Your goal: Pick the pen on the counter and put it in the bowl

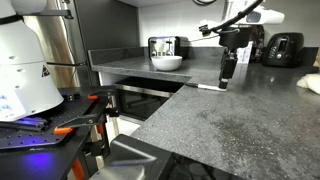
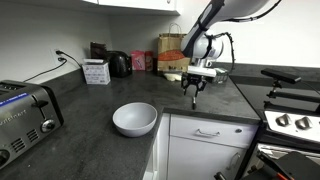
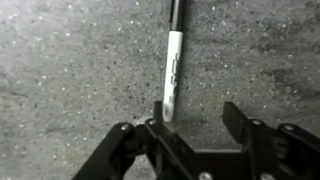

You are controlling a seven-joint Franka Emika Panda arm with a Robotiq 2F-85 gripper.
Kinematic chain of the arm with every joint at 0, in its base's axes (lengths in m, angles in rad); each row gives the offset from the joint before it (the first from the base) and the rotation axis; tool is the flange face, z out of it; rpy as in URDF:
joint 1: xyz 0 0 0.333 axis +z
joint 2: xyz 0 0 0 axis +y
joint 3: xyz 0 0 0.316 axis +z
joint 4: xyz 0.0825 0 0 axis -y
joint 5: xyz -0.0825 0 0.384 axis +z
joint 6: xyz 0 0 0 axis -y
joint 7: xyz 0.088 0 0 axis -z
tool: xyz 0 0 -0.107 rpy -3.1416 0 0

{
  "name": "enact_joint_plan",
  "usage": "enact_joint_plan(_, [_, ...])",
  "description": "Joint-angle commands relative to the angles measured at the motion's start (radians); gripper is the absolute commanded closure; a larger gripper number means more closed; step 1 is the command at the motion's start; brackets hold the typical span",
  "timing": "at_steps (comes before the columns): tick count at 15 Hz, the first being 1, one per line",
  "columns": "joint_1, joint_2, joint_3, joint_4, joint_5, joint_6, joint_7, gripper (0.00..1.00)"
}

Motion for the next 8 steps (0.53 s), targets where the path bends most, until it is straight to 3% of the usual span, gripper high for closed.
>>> enact_joint_plan(1, [-0.008, -0.015, -0.002, 0.001, 0.008, -0.041, -0.017, 0.25])
enact_joint_plan(3, [-0.010, -0.020, -0.002, -0.007, 0.006, -0.045, -0.022, 0.26])
enact_joint_plan(4, [-0.012, -0.018, 0.000, -0.007, 0.007, -0.052, -0.025, 0.33])
enact_joint_plan(5, [-0.014, -0.014, 0.000, -0.005, 0.009, -0.063, -0.025, 0.52])
enact_joint_plan(8, [-0.014, -0.005, -0.007, -0.001, 0.006, -0.086, -0.015, 0.77])
